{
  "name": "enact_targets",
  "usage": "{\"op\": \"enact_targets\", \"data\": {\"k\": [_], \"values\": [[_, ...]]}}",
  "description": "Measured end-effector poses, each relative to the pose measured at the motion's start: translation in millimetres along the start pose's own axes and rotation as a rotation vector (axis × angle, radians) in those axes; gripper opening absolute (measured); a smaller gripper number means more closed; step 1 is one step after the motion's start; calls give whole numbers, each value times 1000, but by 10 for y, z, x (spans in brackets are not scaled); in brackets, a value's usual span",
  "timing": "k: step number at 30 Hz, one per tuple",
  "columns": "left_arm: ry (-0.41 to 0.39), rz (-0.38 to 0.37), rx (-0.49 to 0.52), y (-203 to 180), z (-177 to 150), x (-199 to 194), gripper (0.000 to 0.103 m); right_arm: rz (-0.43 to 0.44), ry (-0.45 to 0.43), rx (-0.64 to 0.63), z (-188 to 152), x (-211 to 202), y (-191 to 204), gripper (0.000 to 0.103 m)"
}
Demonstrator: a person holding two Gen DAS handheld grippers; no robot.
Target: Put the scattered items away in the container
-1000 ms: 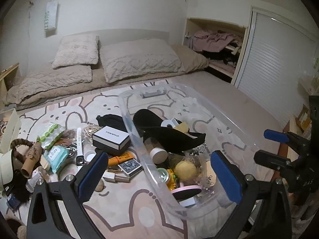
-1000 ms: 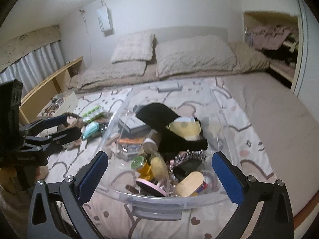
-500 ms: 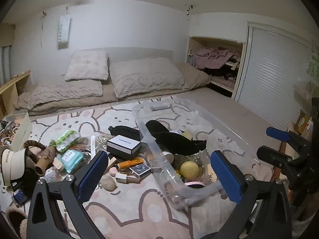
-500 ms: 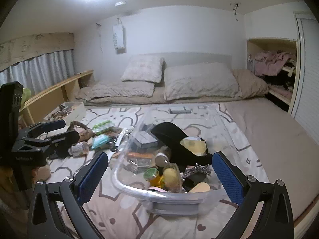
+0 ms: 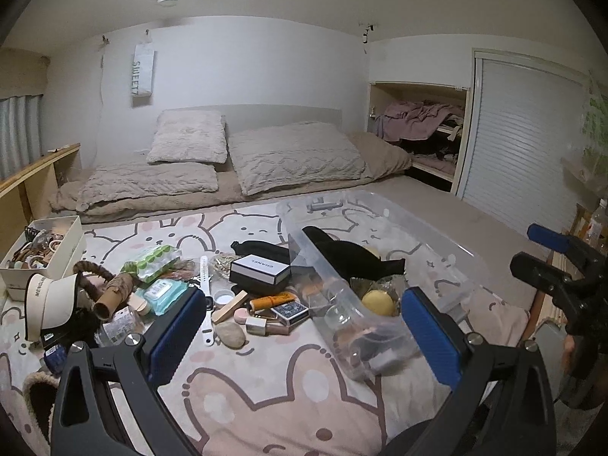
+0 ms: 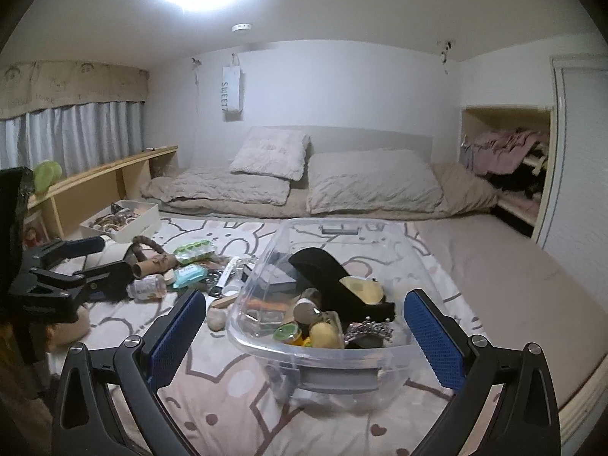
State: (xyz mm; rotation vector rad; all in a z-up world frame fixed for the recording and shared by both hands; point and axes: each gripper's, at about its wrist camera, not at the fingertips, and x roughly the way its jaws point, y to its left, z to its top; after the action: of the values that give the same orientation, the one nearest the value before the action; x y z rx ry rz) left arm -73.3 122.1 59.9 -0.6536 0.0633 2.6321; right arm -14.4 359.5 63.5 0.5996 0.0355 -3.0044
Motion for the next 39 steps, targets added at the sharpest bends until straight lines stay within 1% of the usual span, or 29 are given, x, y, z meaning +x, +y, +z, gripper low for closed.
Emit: {"op": "enact_targets", "data": {"k": [7,16,23,31,39], "values": [[-4,22,17,-12,-155,-157,103,-27,-20,-11,-121,-74,68,103],[-25,22,17,7,-295,-316,103,-40,-26,-26,-254,-166,200,103],[-25,18,19,-24,-383,-371,103,-63,-27,-35,-343,-225,250,103],[-19,19,27,-70,-451,-386,103,-65,-12,1,-440,-243,197,103],[-18,19,23,-83,-478,-386,103,-83,-1,-12,-471,-241,209,103]]}}
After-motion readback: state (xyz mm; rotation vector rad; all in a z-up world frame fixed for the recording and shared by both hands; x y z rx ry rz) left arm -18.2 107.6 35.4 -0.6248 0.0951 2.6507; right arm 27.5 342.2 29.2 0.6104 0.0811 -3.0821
